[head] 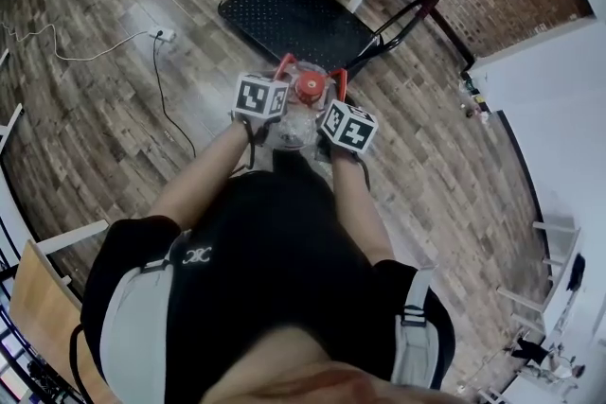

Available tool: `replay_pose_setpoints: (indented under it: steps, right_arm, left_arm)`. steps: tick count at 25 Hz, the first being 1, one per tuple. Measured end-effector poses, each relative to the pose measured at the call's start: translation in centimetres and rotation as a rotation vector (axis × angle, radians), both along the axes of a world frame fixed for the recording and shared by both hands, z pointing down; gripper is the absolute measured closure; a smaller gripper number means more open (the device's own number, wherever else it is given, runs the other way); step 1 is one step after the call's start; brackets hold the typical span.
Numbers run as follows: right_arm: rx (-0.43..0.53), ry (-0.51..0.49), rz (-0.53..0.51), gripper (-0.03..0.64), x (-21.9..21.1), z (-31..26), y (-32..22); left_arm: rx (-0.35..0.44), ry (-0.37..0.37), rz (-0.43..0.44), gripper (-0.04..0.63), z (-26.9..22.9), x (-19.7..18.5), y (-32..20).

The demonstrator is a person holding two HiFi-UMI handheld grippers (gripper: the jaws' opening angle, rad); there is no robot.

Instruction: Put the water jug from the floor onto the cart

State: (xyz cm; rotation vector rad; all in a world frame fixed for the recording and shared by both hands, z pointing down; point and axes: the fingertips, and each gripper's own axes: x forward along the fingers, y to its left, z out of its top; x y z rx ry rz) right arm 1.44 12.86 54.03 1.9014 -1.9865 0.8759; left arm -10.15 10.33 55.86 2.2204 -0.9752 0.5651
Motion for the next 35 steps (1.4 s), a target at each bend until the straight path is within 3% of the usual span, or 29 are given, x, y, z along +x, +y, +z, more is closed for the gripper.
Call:
replay_pose_setpoints:
  steps: [9, 27, 35]
  right_arm:
    - [0.016, -0.02, -0.028, 0.601, -0.1, 1.1, -7.0]
    - [-0.04, -0.032, -0.071, 0.601, 7.1, 2.0, -29.1]
    - [-0.076, -0.033, -0.056, 0.601, 10.1, 3.2, -35.2]
  left_arm:
    - [0.003, -0.028, -0.009, 0.594, 1.2, -0.3, -6.6]
    - [-0.051, -0.069, -0.039, 0.595, 2.1, 7.3, -28.9]
    - [-0.079, -0.094, -0.019, 0.595, 3.4, 10.1, -35.1]
